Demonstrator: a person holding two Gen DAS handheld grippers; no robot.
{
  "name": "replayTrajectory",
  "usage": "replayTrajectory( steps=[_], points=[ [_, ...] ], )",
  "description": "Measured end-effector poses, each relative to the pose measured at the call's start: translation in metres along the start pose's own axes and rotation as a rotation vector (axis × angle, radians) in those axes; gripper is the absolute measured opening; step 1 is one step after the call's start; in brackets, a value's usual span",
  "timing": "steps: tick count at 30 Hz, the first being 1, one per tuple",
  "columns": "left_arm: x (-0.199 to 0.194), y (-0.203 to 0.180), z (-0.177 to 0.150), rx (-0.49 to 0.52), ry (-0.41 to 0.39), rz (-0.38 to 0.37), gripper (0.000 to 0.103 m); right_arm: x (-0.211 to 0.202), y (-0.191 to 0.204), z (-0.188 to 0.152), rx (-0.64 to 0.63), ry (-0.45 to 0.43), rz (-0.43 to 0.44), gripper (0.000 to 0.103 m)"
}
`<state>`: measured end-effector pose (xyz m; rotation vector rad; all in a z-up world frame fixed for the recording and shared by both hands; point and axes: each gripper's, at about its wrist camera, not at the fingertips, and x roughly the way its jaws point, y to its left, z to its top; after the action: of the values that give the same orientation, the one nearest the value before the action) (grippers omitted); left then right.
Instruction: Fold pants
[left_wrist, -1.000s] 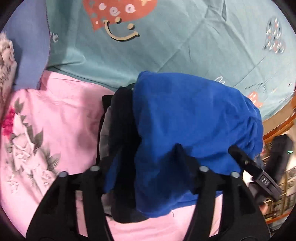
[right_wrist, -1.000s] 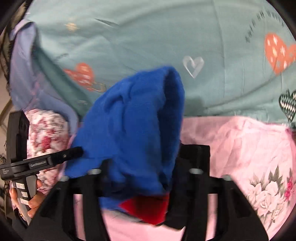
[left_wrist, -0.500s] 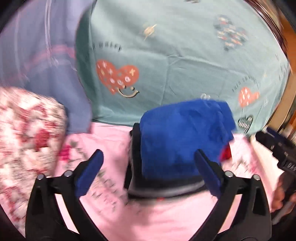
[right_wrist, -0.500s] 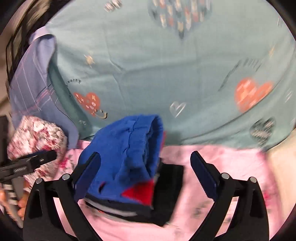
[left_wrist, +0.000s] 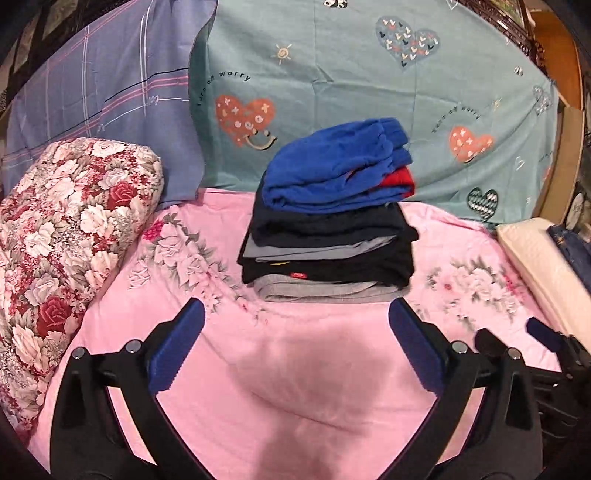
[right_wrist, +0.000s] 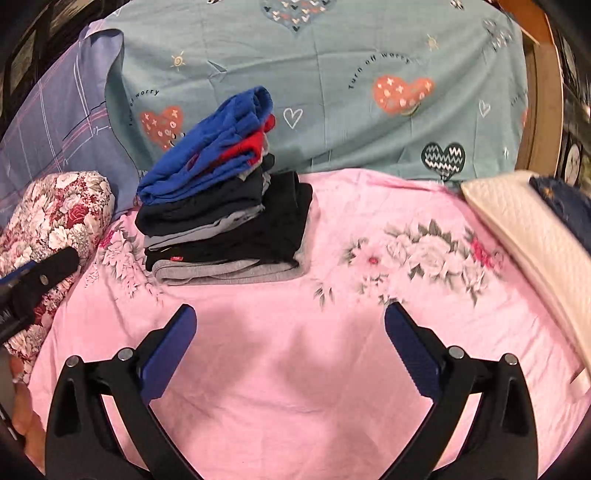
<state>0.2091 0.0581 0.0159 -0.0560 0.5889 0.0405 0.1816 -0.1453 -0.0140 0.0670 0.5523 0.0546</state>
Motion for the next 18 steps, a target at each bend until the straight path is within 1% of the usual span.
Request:
replayTrajectory(
  steps=[2,3,5,8,12,18],
  points=[
    [0.008,-0.003,-0.007,0.01,0.008,0.044,0.101,0.006,-0.002,-0.006,0.002,-0.001,-0.033,0.102],
    [0.012,-0.004,-0.01,0.018,0.02,0.048,0.101,0.008,-0.004,-0.011,0.004,-0.002,-0.043,0.102],
    [0.024,-0.004,-0.016,0.023,0.068,0.032,0.101,0.013,-0.005,-0.016,0.007,0.007,-0.055,0.102],
    [0.038,-0.004,-0.023,0.022,0.116,0.028,0.101,0.021,-0.005,-0.026,-0.006,0.046,-0.054,0.102],
    [0.043,-0.006,-0.028,0.031,0.128,0.046,0.101,0.026,0.0,-0.032,-0.034,0.068,-0.053,0.102],
    [0.042,-0.002,-0.026,0.009,0.122,0.031,0.101,0.013,0.005,-0.029,-0.049,0.022,-0.055,0.102]
  ],
)
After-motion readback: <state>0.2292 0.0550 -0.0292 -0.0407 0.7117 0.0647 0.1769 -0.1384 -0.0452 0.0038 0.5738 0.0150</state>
